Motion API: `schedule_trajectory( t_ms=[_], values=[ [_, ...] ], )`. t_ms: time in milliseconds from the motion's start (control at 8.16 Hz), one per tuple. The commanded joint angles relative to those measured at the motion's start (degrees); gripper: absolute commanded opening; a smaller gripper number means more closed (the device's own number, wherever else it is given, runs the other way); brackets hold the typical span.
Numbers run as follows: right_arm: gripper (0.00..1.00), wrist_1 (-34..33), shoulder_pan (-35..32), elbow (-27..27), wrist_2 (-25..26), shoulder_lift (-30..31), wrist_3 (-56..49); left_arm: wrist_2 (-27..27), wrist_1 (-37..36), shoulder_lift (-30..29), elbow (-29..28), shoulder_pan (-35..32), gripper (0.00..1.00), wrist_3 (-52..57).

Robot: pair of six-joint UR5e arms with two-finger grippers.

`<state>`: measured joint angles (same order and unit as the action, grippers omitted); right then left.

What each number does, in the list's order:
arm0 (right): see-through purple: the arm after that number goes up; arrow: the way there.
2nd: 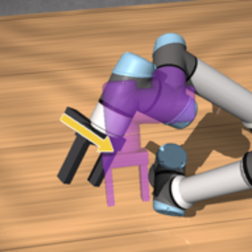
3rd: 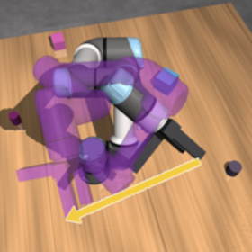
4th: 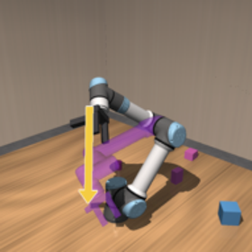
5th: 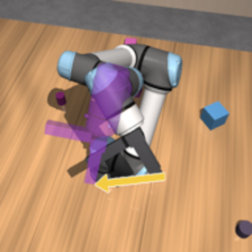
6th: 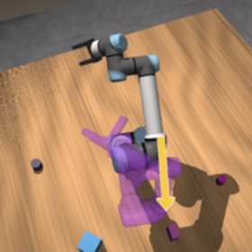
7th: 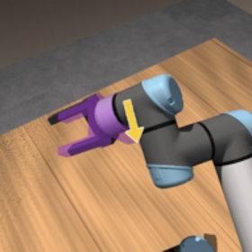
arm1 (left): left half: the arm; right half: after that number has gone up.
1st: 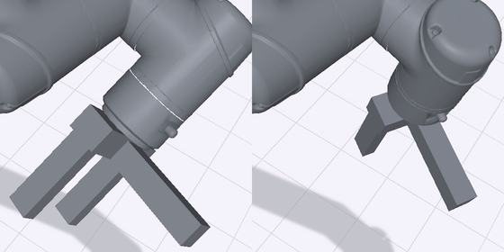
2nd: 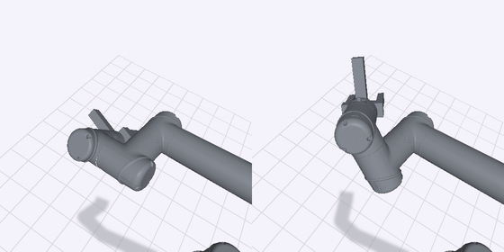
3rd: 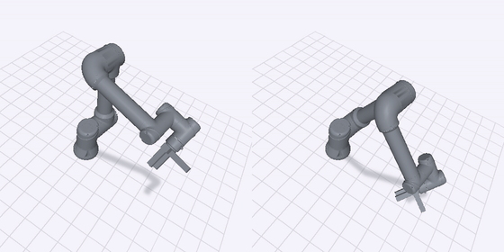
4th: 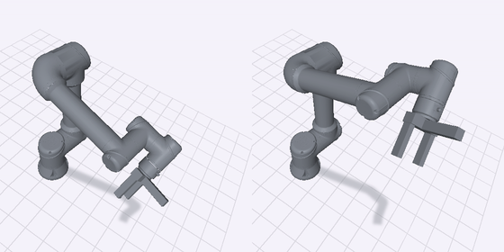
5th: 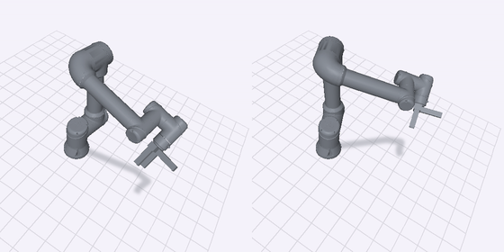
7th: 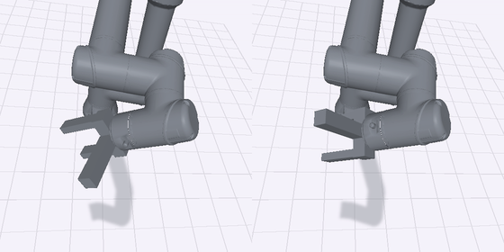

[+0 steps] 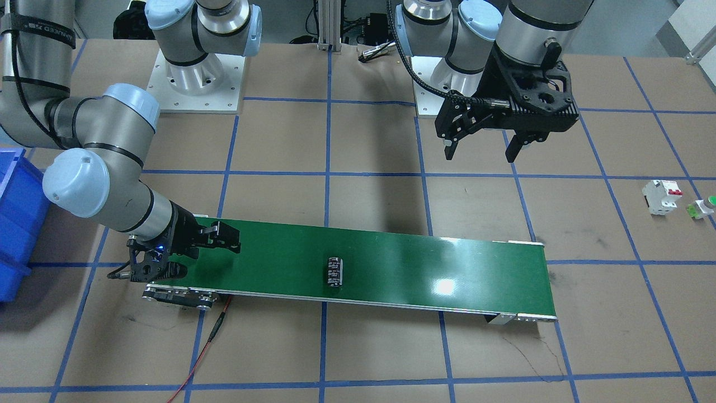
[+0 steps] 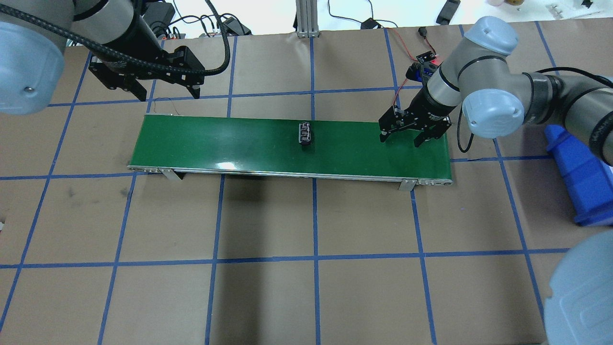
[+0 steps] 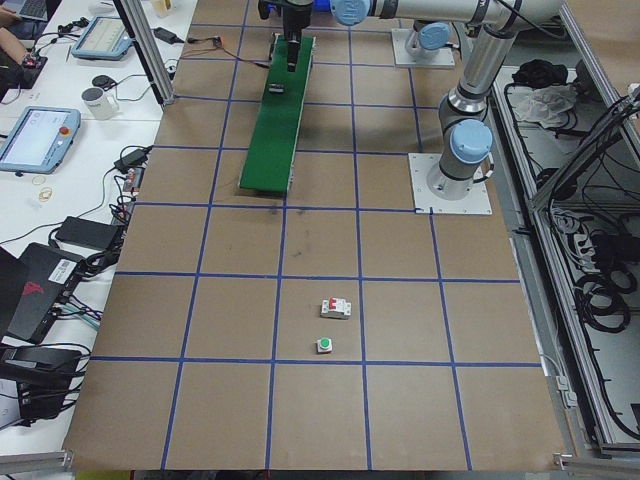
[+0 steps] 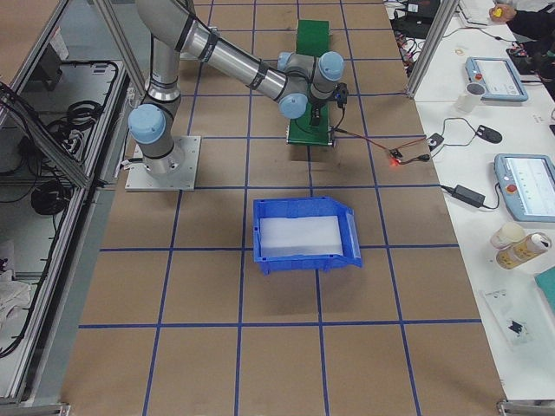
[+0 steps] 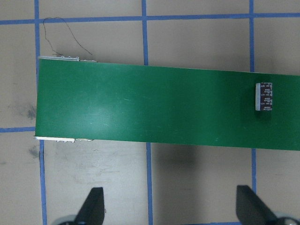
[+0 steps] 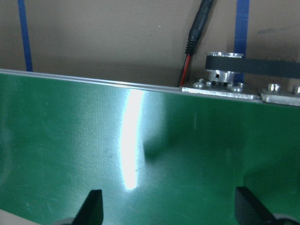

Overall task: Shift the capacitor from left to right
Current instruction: 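Lower the right gripper onto the capacitor riding the belt and grasp it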

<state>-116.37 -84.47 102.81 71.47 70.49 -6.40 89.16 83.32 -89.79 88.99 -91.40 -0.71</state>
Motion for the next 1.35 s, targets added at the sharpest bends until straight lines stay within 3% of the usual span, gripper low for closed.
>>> schedule_trajectory(
  t_ms=[0,490,1226],
  values=[
    [1.0,-1.05,0.0,-0.06,-0.1,-0.27,2.53,-0.22,0.0,-0.03,0.04,-0.01,1.0,0.01],
    [1.0,-1.13,-0.34,-0.24,-0.19,-0.18,4.63,-0.22,0.0,-0.03,0.13,-0.01,1.0,0.01],
    [1.0,-6.31,-5.08,-0.24,-0.01,-0.44,17.37,-0.22,0.0,-0.03,0.13,-0.01,1.0,0.01]
  ],
)
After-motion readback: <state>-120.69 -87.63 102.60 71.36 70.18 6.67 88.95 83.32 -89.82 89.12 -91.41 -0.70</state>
